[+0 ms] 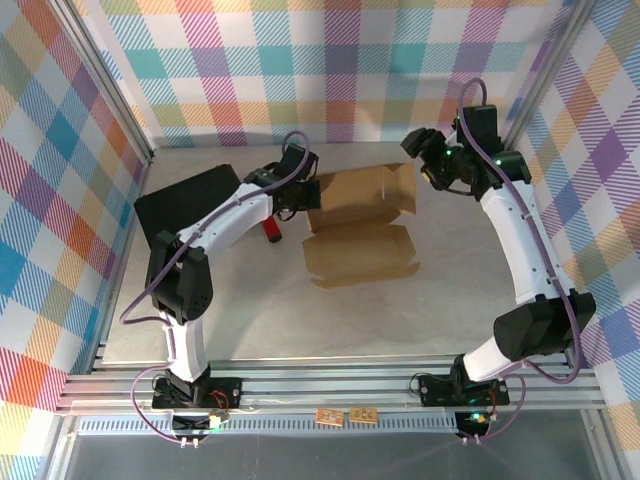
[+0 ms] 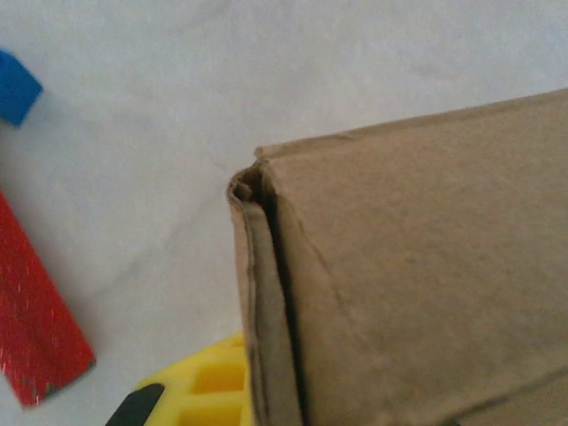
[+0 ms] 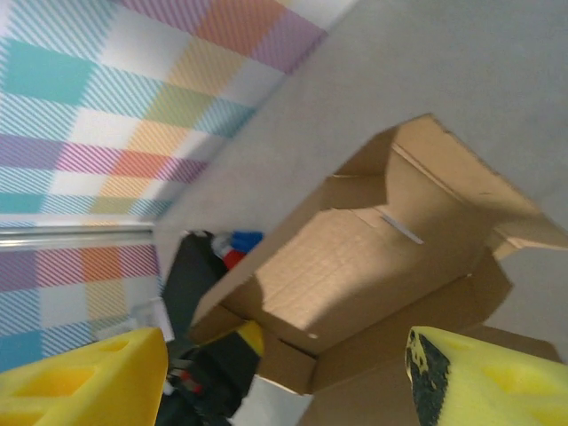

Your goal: Fold the paper box

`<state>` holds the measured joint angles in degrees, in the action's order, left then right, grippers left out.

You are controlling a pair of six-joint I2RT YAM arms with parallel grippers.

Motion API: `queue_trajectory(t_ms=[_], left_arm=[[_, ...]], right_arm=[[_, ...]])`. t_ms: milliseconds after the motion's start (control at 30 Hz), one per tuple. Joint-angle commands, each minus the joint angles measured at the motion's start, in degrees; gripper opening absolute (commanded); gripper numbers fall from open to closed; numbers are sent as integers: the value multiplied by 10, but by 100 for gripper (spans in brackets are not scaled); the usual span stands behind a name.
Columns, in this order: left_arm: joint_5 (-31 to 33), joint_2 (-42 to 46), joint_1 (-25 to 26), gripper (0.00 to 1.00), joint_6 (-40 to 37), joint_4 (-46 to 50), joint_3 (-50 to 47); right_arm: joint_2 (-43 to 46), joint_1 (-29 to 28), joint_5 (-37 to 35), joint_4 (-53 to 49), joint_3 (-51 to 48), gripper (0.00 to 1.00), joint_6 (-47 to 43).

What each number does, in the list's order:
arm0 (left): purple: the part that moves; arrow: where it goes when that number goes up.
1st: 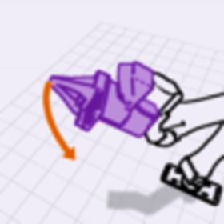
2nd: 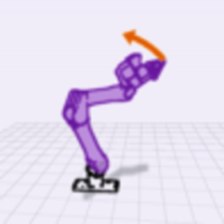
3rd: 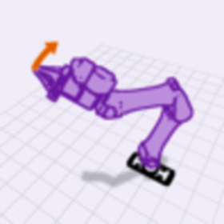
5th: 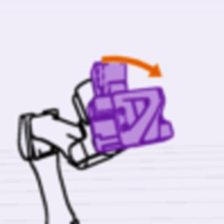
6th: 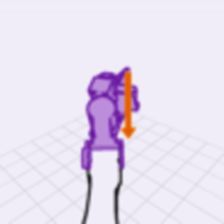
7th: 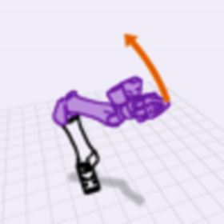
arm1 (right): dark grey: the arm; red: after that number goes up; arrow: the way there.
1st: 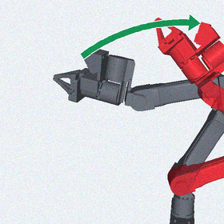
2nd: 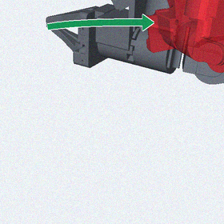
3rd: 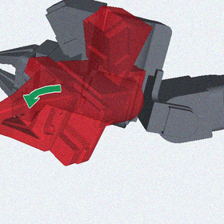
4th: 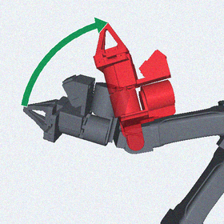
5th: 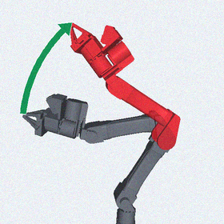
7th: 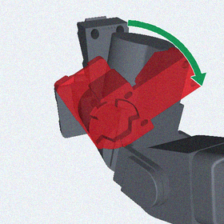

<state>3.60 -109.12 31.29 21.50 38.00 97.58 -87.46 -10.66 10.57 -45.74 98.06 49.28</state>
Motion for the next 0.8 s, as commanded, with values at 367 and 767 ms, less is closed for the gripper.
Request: queue_trajectory(t_ms=[367,767], left_arm=[[-53,92,18,0,44,187,-5],[-33,107,36,0,33,168,-19]], right_arm=[[-55,-17,89,-95,26,51,-30],[-161,-50,99,-121,86,55,-38]])
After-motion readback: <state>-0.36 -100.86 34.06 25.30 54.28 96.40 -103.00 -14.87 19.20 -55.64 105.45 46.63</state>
